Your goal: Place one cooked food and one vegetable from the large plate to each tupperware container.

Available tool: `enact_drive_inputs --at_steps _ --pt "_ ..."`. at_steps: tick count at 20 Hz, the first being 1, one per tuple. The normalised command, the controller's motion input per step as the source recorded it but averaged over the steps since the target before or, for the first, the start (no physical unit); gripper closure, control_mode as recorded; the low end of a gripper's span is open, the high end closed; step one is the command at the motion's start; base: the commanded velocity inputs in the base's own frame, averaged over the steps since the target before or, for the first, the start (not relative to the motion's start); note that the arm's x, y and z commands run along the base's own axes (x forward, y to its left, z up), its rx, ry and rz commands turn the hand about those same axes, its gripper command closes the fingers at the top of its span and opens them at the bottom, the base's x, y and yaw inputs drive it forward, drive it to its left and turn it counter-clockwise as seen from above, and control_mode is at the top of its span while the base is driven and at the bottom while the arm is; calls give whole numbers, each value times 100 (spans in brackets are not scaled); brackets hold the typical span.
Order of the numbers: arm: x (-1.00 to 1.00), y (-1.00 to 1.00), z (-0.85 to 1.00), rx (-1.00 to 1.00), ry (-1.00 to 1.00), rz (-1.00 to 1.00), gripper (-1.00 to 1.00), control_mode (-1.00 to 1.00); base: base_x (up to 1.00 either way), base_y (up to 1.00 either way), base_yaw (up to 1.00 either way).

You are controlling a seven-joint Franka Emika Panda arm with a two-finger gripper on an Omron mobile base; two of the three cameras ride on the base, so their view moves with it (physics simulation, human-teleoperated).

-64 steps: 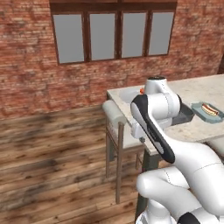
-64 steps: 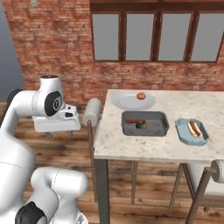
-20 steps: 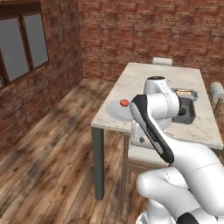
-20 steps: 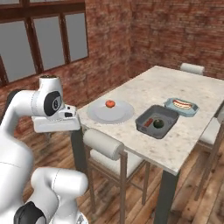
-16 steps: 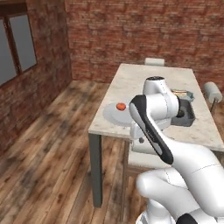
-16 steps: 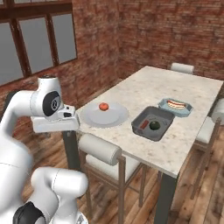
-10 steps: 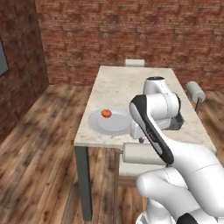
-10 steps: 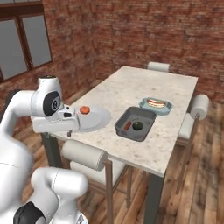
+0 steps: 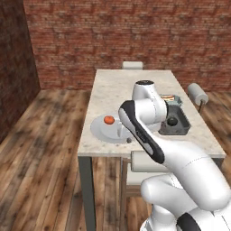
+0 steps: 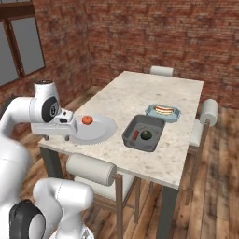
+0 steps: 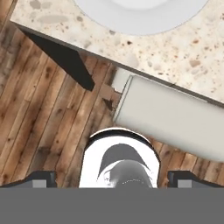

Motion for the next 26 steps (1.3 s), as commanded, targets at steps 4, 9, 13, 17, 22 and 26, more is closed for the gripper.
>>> enact_drive_inputs --at_steps 4,9,13,17,22,26 --pt "100 10 -4 0 0 -1 -100 -100 0 0 0" --pt "100 3 1 0 2 1 -100 -100 0 0 0" --pt "100 -9 0 0 5 2 -100 -100 0 0 0" --pt "100 -10 -27 0 2 0 -100 -100 0 0 0" --pt "97 20 -41 0 0 0 -100 -100 0 0 0" --pt "66 35 -71 0 0 0 -100 -100 0 0 0"
